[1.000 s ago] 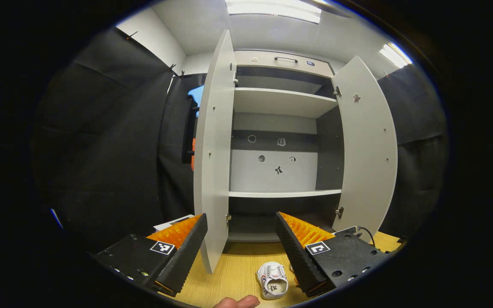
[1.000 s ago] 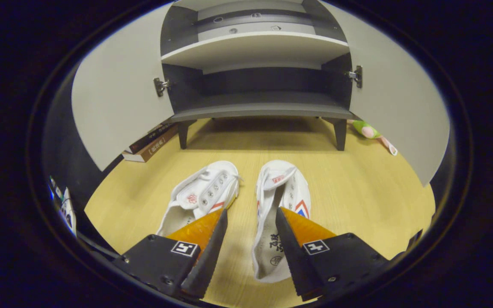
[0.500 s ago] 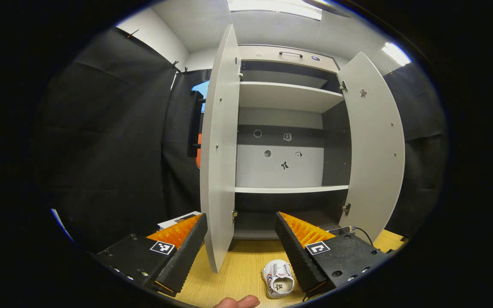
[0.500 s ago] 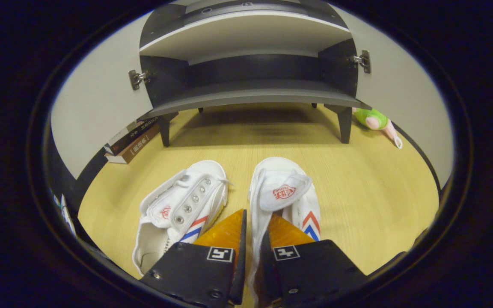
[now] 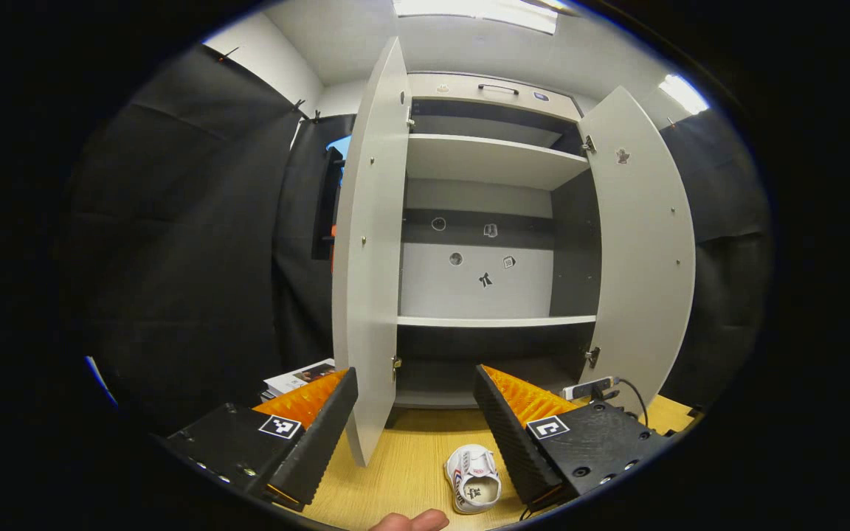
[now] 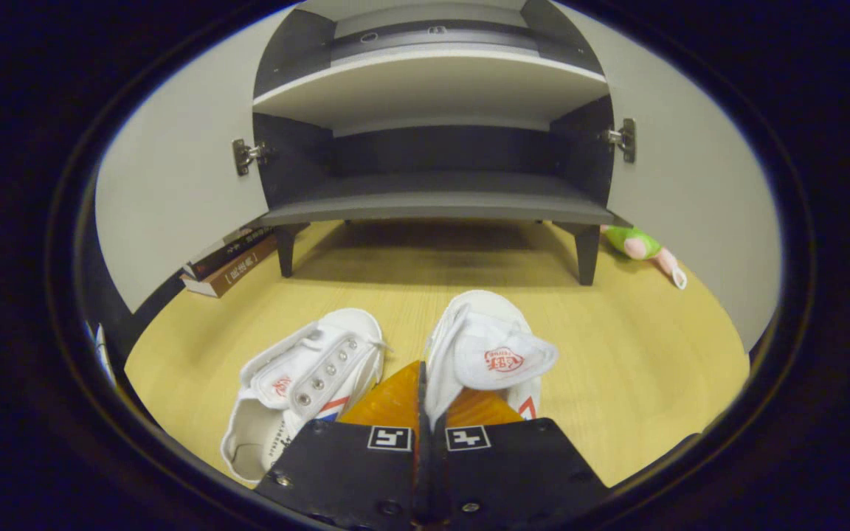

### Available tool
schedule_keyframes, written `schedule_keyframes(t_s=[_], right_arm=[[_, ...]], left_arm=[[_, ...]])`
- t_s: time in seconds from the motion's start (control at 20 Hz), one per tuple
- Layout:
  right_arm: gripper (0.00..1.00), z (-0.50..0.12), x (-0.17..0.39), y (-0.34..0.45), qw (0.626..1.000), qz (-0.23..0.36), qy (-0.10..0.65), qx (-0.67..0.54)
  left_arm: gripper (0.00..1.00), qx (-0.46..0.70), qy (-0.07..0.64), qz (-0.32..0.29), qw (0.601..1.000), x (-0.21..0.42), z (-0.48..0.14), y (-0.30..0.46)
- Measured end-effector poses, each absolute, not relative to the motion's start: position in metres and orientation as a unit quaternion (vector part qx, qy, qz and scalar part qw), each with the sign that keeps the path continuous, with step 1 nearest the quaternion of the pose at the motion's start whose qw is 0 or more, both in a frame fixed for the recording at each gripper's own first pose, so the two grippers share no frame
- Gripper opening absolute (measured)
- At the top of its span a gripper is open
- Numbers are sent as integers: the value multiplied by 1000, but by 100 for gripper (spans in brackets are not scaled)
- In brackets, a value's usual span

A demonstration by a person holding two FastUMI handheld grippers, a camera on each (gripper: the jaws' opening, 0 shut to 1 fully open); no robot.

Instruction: Grab one shoe with the right hand and put it into the shoe cabinet, grab the other shoe with the left hand and put it into the shoe cabinet; then close the right door with the right hand and the left door with the left hand.

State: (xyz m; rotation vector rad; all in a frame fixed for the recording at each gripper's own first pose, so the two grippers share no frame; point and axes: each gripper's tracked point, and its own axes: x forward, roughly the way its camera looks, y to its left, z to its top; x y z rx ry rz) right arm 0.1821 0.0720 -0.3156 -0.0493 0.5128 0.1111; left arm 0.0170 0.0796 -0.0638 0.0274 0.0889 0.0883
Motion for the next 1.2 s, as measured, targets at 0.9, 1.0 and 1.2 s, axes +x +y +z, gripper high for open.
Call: schedule_keyframes(t_s=[0.9, 1.0, 1.2], right_arm=[[4, 57, 317, 75, 994, 43, 75, -66], [4, 55, 352, 73, 990, 36, 101, -91], [4, 32, 410, 71, 978, 27, 182, -97]], left_arm=[[95, 2, 15, 15, 1000, 17, -61, 57], [95, 10, 15, 19, 1000, 16, -62, 61], [95, 7, 25, 28, 999, 14, -68, 67]])
